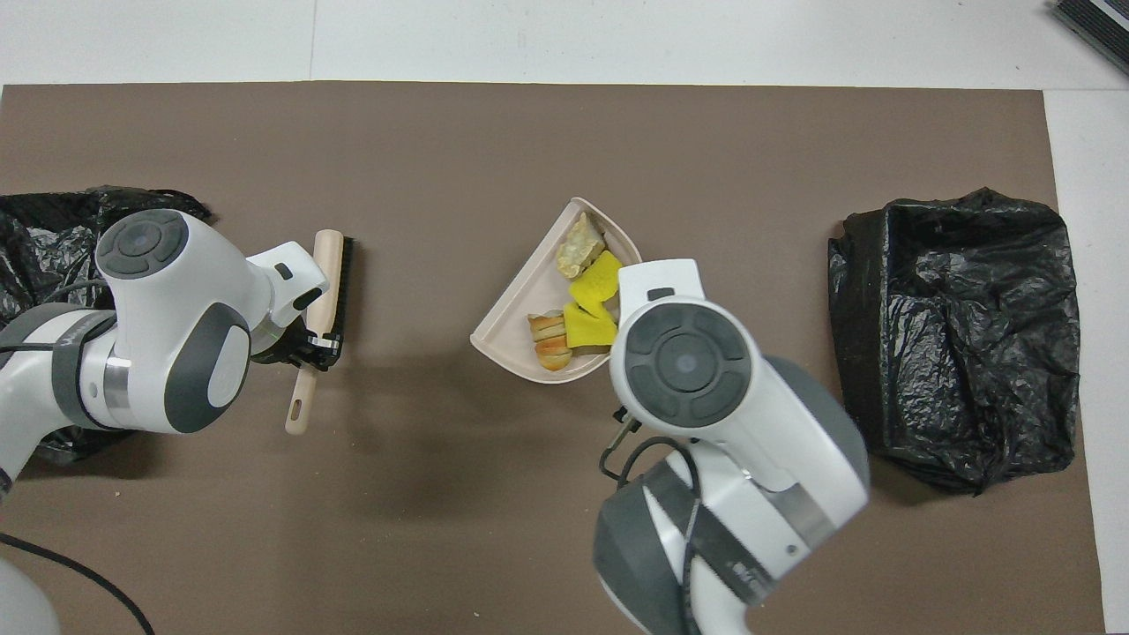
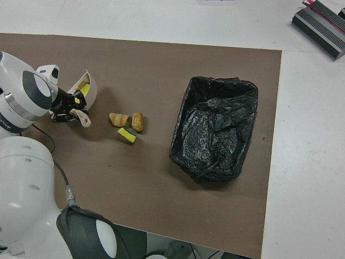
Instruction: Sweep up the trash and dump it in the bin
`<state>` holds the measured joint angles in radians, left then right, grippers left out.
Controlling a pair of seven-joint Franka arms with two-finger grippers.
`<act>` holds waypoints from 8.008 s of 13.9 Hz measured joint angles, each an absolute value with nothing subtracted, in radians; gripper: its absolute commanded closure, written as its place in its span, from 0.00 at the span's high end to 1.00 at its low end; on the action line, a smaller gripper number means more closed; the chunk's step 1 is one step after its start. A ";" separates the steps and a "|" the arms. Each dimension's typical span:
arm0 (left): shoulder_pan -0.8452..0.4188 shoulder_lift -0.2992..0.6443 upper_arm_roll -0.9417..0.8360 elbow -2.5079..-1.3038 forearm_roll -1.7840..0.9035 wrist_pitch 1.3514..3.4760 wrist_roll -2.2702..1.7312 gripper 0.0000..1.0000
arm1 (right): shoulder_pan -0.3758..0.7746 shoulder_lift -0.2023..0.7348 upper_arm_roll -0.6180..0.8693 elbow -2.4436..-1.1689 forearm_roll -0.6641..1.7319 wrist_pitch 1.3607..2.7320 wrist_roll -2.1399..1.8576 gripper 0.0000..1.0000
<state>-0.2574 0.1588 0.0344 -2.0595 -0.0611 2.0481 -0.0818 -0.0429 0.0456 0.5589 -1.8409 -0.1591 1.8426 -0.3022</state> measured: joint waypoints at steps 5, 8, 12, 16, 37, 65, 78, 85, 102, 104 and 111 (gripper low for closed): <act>-0.335 0.157 0.024 -2.061 -0.061 2.050 -0.247 0.00 | -0.051 -0.085 0.144 -1.837 -0.043 1.713 -0.793 0.00; -0.439 0.139 0.018 -2.077 -0.061 2.050 -0.369 0.00 | -0.054 -0.087 -0.049 -1.840 -0.043 1.682 -1.061 0.00; -0.582 0.089 0.013 -2.136 -0.062 2.064 -0.528 0.00 | -0.060 -0.089 -0.236 -1.841 -0.172 1.682 -1.343 0.00; -0.708 0.009 0.010 -2.270 -0.067 2.137 -0.672 0.00 | -0.037 -0.091 -0.215 -1.851 -0.425 1.703 -1.390 0.00; -0.445 0.091 0.049 -2.129 -0.151 2.190 -0.330 1.00 | 0.020 -0.099 0.212 -1.694 -0.783 1.305 -1.245 0.00; -0.064 -0.084 -0.027 -1.744 -0.027 1.672 0.060 1.00 | 0.110 0.689 0.745 -1.459 -0.487 2.122 0.929 1.00; -0.068 -0.084 -0.026 -1.743 -0.031 1.659 0.059 1.00 | 0.033 0.449 0.985 -1.783 -0.366 1.996 0.912 1.00; -0.218 -0.028 -0.032 -1.762 -0.049 1.769 0.004 1.00 | 0.026 0.433 1.017 -1.998 -0.363 2.164 0.961 1.00; -0.554 0.261 -0.033 -1.886 -0.046 2.216 -0.415 1.00 | -0.036 0.348 1.050 -1.952 -0.359 1.808 0.944 0.00; -0.560 0.261 -0.033 -1.910 -0.046 2.242 -0.433 1.00 | -0.065 0.294 1.046 -1.950 -0.329 1.703 0.878 0.00; -0.568 0.261 -0.032 -1.948 -0.046 2.282 -0.445 0.08 | -0.088 -0.115 0.660 -1.985 -0.113 1.606 0.456 0.00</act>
<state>-0.5676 0.2612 -0.0322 -1.9484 -0.0461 2.2818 -0.4454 -0.0876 -0.1149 0.6595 -1.9848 -0.1134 1.6061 0.4555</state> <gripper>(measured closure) 0.410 0.740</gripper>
